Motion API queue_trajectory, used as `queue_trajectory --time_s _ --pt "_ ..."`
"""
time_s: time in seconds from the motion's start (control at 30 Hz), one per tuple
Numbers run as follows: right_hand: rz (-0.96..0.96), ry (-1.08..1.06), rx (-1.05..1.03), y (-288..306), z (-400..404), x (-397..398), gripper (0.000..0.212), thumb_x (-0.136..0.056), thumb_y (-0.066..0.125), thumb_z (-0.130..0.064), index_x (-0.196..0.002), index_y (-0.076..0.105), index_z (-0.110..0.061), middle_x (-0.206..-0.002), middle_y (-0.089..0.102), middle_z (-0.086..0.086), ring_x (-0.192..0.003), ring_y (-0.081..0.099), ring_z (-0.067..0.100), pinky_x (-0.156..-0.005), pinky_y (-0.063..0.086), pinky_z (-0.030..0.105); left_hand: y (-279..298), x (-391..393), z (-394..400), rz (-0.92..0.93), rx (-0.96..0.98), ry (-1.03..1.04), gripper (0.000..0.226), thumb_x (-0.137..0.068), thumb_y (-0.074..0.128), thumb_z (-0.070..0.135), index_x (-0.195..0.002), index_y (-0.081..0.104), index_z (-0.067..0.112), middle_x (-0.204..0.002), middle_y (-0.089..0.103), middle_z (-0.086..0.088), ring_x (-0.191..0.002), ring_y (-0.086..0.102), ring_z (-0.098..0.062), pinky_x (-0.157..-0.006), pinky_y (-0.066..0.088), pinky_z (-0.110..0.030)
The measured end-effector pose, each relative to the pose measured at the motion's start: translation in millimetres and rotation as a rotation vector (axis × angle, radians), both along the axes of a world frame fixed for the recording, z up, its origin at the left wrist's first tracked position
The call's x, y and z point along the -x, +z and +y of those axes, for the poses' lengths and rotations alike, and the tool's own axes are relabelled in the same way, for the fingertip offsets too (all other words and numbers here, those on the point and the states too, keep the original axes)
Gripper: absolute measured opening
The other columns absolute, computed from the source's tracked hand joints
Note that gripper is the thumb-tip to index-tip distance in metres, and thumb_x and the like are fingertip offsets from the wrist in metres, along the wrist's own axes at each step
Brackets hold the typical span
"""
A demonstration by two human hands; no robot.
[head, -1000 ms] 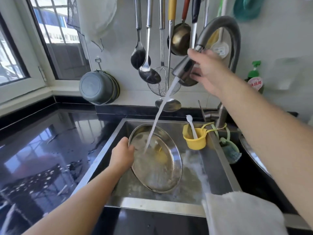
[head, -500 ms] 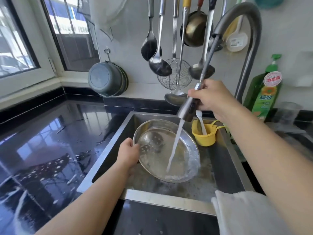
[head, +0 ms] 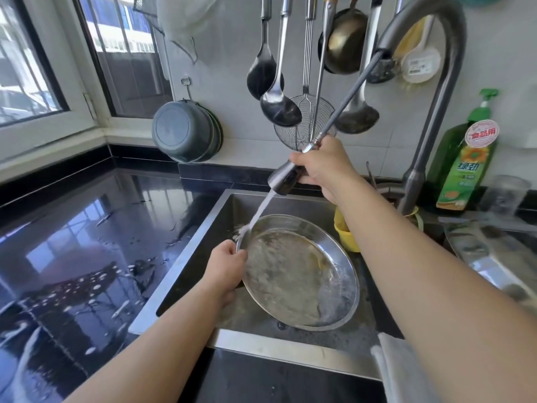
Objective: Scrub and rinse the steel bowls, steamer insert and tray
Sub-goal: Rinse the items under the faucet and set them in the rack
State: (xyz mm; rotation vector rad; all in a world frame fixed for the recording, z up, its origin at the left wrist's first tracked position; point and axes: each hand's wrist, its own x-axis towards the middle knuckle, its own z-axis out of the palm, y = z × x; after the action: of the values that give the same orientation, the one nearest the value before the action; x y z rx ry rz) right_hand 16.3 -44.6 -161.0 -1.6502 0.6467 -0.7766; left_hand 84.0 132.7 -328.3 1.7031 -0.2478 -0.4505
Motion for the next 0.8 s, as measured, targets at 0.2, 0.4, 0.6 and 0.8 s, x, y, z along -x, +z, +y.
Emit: queue_trajectory --time_s 0.2,0.4,0.6,0.8 --pt "0.115 -0.203 0.246 -10.6 -15.3 3.8 0.037 -0.088 0.076 -0.018 -0.118 0.056 -0.017 -0.111 0.064 0.0 -0.094 0.065 0.018 -0.078 0.059 0.031 -4.7 -4.1 -0.5 -0.036 -0.029 0.01 0.032 -0.095 0.055 -0.003 -0.07 0.045 0.014 -0.075 0.055 -0.014 -0.076 0.06 -0.033 -0.069 0.056 -0.048" --pt "0.341 -0.261 0.452 -12.4 -31.4 37.6 0.038 -0.087 0.075 -0.022 -0.118 0.053 -0.017 -0.107 0.061 0.002 -0.096 0.062 0.025 -0.075 0.053 0.035 -6.7 -6.7 0.0 -0.118 -0.033 0.036 0.033 -0.092 0.058 -0.001 -0.069 0.043 0.017 -0.072 0.046 -0.01 -0.069 0.049 -0.025 -0.062 0.046 -0.04" --pt "0.384 -0.086 0.302 1.4 -22.6 67.0 0.034 -0.084 0.079 -0.014 -0.107 0.053 -0.015 -0.103 0.061 0.007 -0.089 0.067 0.024 -0.077 0.063 0.044 1.1 -3.5 2.7 -0.174 0.029 0.078 0.032 -0.087 0.06 -0.002 -0.068 0.041 0.016 -0.063 0.038 -0.003 -0.061 0.036 -0.018 -0.055 0.031 -0.031" --pt "0.254 0.227 0.054 18.5 -0.6 74.6 0.023 -0.09 0.072 -0.001 -0.103 0.059 -0.015 -0.102 0.073 0.011 -0.092 0.075 0.028 -0.083 0.061 0.048 11.4 -1.9 8.5 -0.097 0.14 0.154 0.028 -0.085 0.057 -0.001 -0.07 0.042 0.017 -0.07 0.039 -0.007 -0.067 0.037 -0.019 -0.061 0.032 -0.036"
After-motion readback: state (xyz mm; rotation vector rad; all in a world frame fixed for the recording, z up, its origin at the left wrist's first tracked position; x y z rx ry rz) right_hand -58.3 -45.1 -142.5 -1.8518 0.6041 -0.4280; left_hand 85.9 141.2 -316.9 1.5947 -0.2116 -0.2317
